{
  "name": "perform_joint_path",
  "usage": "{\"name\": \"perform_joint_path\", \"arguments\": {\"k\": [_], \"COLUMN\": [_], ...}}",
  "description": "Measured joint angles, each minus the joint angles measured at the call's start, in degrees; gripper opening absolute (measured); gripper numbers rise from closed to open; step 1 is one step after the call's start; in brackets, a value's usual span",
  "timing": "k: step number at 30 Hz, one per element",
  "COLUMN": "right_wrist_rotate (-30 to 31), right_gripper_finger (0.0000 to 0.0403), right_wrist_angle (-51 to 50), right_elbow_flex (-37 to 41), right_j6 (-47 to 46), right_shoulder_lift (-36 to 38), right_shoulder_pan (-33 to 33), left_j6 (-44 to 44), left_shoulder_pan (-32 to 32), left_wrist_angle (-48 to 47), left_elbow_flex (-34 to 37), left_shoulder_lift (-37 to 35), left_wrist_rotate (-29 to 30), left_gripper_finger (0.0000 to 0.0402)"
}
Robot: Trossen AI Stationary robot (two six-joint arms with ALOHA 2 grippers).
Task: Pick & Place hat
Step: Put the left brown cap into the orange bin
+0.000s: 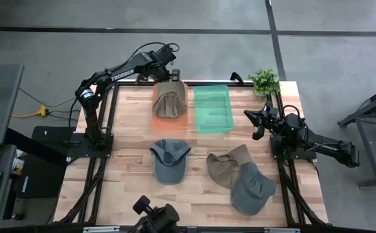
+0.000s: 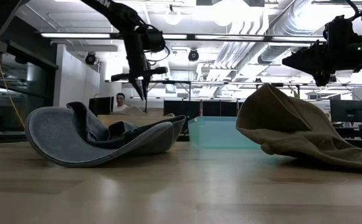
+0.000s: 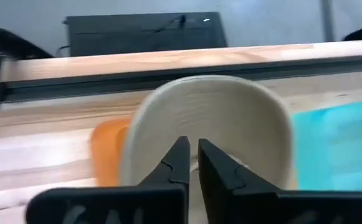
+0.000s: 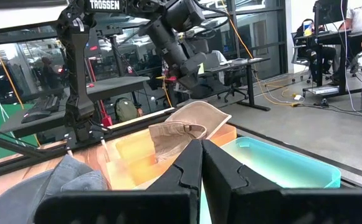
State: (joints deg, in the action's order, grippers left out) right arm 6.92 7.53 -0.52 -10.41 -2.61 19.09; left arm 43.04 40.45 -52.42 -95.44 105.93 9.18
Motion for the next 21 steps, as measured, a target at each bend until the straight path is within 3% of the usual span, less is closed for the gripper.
{"name": "perform_joint_path", "arguments": {"k": [10, 15, 21], "right_wrist_rotate": [0.00, 0.00, 0.00], "right_gripper_finger": [0.0005, 0.0005, 0.0005], "right_wrist_angle": [0.00, 0.00, 0.00], "right_elbow_flex": [-0.02, -0.02, -0.02], "right_j6": [0.00, 0.00, 0.00], "right_shoulder_lift": [0.00, 0.00, 0.02], "right_shoulder_pan": [-0.01, 0.00, -0.02], "left_j6": [3.82, 3.99, 4.23], "left_shoulder_pan": [-2.16, -3.38, -3.39], "left_wrist_angle": [6.57, 8.05, 8.18], "left_elbow_flex": [-0.05, 0.07, 0.04], "left_shoulder_lift": [3.70, 6.44, 6.91], "left_wrist_rotate": [-1.00, 4.84, 6.69], "left_gripper_finger": [0.0001, 0.0000, 0.0000]}}
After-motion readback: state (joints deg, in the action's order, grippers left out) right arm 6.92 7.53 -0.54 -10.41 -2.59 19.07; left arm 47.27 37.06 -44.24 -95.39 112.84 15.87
